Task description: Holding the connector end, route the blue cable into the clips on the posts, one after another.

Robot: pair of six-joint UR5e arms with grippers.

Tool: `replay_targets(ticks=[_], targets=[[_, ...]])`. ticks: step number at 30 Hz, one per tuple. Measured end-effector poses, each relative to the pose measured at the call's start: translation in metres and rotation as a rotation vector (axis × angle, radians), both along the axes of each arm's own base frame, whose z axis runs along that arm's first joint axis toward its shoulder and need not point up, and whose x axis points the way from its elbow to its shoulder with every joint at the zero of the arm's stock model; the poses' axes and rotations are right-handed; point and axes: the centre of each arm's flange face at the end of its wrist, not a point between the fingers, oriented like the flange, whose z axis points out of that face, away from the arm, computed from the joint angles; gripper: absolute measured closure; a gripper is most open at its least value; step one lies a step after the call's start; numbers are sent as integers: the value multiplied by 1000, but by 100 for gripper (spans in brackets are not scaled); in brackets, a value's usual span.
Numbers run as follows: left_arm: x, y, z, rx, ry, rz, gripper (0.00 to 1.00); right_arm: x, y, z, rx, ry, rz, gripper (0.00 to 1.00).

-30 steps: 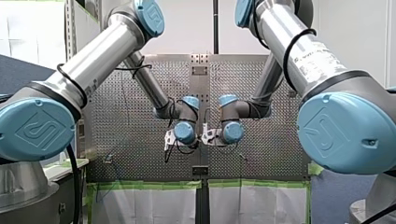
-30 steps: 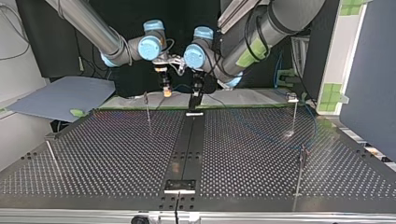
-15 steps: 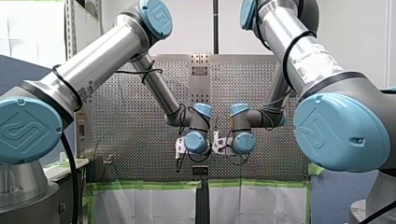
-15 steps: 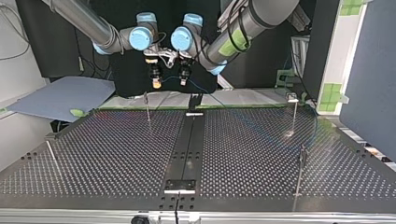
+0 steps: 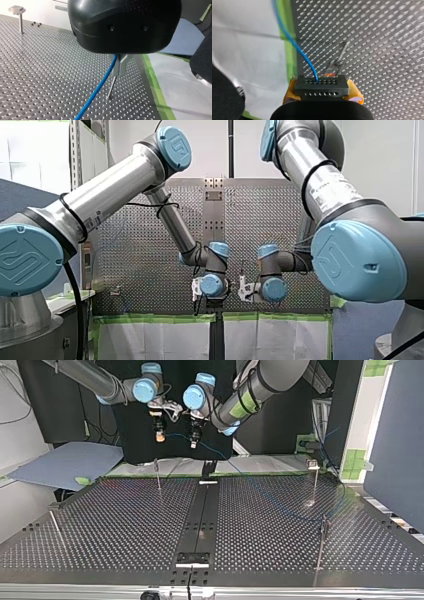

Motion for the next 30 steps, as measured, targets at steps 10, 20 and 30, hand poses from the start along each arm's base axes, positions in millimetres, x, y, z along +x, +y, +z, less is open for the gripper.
replay_targets(ticks=[10,20,30], targets=[[5,-3,1,-47,-19,-11,100,-26,-16,-29,-3,-22,-33,100],[-8,-11,-30,-7,29,-39,100,-52,-46,-27,-34,-62,-37,100],[-17,-35,-66,31,51,-25,100,-63,-58,-26,-44,-70,17,100]])
